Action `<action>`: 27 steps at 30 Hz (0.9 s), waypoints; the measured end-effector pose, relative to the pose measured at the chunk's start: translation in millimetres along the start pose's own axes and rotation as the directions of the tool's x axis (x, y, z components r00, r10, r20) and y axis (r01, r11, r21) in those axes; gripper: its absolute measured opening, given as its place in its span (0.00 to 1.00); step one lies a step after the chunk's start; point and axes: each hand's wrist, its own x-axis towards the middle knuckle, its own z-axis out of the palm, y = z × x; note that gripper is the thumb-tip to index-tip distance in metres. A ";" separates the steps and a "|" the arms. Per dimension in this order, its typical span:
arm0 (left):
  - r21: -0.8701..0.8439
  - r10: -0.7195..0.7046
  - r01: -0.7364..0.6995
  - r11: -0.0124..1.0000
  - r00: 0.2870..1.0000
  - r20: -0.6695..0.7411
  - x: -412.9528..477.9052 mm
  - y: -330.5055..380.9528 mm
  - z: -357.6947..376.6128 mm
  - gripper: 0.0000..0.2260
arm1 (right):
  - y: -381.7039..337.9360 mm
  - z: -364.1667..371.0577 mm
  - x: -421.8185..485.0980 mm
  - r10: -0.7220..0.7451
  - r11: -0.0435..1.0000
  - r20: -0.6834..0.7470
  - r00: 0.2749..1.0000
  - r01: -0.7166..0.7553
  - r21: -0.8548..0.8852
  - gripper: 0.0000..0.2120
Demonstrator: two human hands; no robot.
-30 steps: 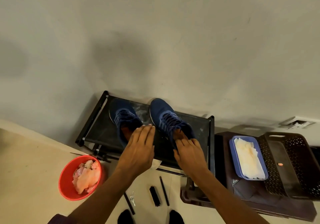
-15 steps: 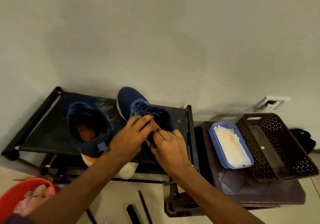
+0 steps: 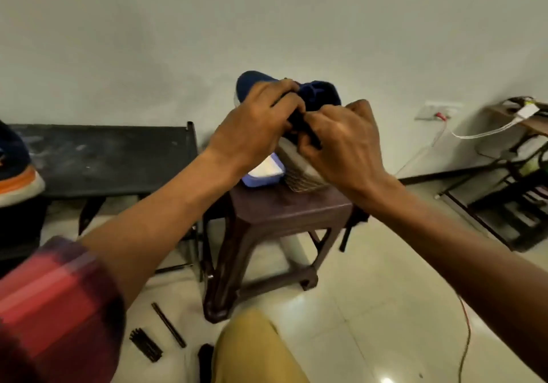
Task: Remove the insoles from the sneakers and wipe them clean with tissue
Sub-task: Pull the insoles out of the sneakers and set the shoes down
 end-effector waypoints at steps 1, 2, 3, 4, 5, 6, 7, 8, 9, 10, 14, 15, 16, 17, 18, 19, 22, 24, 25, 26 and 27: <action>-0.026 0.022 -0.022 0.999 1.000 0.008 10.4 31.7 7.1 0.12 | 21.0 -19.4 -20.9 0.017 1.000 0.017 1.000 -0.016 -0.027 0.10; -0.053 0.040 -0.039 0.998 0.999 0.013 21.4 63.3 13.0 0.12 | 42.4 -37.6 -40.6 0.031 0.998 0.031 0.999 -0.029 -0.048 0.10; -0.075 0.057 -0.055 0.996 0.998 0.019 32.6 93.5 19.4 0.12 | 63.6 -54.0 -59.9 0.042 0.997 0.035 0.998 -0.040 -0.066 0.09; -0.088 0.071 -0.068 0.994 0.997 0.028 43.0 118.0 26.0 0.12 | 81.7 -66.4 -75.4 0.055 0.995 0.041 0.998 -0.051 -0.082 0.09; -0.093 0.089 -0.085 0.992 0.995 0.047 53.7 145.5 34.7 0.12 | 101.3 -79.5 -94.2 0.077 0.993 0.043 0.996 -0.072 -0.098 0.09; -0.102 0.108 -0.101 0.990 0.992 0.069 63.9 170.9 44.8 0.12 | 119.9 -91.1 -112.8 0.105 0.988 0.039 0.994 -0.100 -0.114 0.09; -0.120 0.129 -0.118 0.986 0.988 0.090 74.1 194.6 56.7 0.12 | 138.2 -100.0 -131.9 0.140 0.982 0.028 0.990 -0.135 -0.135 0.09; -0.141 0.149 -0.133 0.981 0.983 0.108 82.1 215.9 70.6 0.12 | 154.5 -105.8 -152.0 0.174 0.973 0.011 0.985 -0.170 -0.156 0.10; -0.165 0.163 -0.142 0.976 0.979 0.124 85.8 232.0 85.0 0.12 | 166.5 -107.7 -170.1 0.199 0.966 0.000 0.980 -0.196 -0.169 0.10; -0.191 0.182 -0.152 0.970 0.972 0.147 88.7 250.4 104.4 0.12 | 180.3 -108.3 -192.0 0.227 0.957 -0.006 0.974 -0.225 -0.185 0.10; -0.268 0.245 -0.181 0.946 0.943 0.226 73.2 294.9 193.1 0.12 | 211.7 -83.1 -279.5 0.317 0.936 0.067 0.946 -0.300 -0.184 0.08; -0.290 0.259 -0.182 0.940 0.931 0.256 62.5 305.3 221.9 0.13 | 218.4 -68.7 -307.5 0.350 0.927 0.107 0.931 -0.328 -0.181 0.08; -0.316 0.273 -0.179 0.932 0.919 0.284 49.5 313.7 252.5 0.13 | 223.5 -52.7 -335.0 0.389 0.915 0.147 0.910 -0.362 -0.179 0.10; -0.337 0.281 -0.169 0.926 0.905 0.320 32.2 321.0 283.0 0.13 | 226.1 -34.9 -362.1 0.426 0.901 0.186 0.886 -0.396 -0.177 0.10; -0.359 0.286 -0.150 0.921 0.887 0.363 12.2 328.6 311.9 0.14 | 226.6 -16.3 -389.2 0.462 0.885 0.224 0.858 -0.430 -0.176 0.11; -0.377 0.283 -0.119 0.919 0.863 0.418 -10.7 335.8 336.1 0.15 | 223.4 -0.3 -413.4 0.490 0.871 0.260 0.832 -0.459 -0.176 0.10; -0.398 0.232 0.017 0.917 0.789 0.568 -85.0 356.2 407.5 0.22 | 207.7 52.4 -487.9 0.560 0.827 0.398 0.727 -0.521 -0.212 0.06; -0.395 0.192 0.130 0.909 0.712 0.675 -132.3 364.7 438.8 0.24 | 189.9 81.8 -534.0 0.579 0.804 0.512 0.634 -0.549 -0.229 0.08; -0.398 0.191 0.162 0.903 0.679 0.709 -153.9 368.5 453.6 0.24 | 180.7 95.5 -556.2 0.581 0.794 0.561 0.590 -0.561 -0.233 0.10; -0.400 0.205 0.182 0.898 0.631 0.748 -171.7 371.7 465.1 0.24 | 171.5 108.2 -577.0 0.581 0.785 0.602 0.547 -0.571 -0.239 0.11; -0.398 0.229 0.181 0.900 0.580 0.782 -186.7 374.1 473.3 0.24 | 161.3 118.9 -595.5 0.579 0.778 0.637 0.509 -0.579 -0.245 0.12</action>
